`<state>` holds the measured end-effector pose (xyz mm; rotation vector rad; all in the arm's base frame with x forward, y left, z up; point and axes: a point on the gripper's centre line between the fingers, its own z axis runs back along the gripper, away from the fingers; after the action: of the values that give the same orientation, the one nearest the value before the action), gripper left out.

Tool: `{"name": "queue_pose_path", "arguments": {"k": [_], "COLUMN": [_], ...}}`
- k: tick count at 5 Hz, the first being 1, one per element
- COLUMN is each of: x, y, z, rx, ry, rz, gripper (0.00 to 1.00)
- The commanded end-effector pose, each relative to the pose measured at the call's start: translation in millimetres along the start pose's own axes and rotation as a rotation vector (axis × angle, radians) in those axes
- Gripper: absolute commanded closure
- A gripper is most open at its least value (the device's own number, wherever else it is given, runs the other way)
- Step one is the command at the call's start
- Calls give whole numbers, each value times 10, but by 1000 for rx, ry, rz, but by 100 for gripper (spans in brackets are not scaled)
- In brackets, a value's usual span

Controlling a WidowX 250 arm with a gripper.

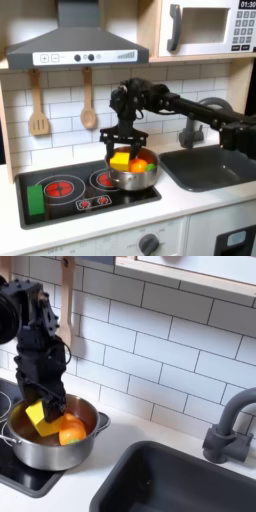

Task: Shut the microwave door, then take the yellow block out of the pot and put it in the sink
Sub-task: 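Take the yellow block out of the pot and put it in the sink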

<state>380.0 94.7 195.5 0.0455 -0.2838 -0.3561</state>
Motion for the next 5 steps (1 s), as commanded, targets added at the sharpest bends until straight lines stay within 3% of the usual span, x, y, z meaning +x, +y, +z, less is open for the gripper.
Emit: {"name": "queue_pose_path", "arguments": {"k": [1,2,3,4,5], "x": [134,157,189,218,235], "y": [-93,-187,-306,-585,-812], "z": [254,340,519,528,668], "rx": [-32,-71,-95,-165,-197], "ry": [-59,-56,-61,-62,-98], "rz": [-19,-19,-48,-90,-111], "gripper": [100,100,100,100,100]}}
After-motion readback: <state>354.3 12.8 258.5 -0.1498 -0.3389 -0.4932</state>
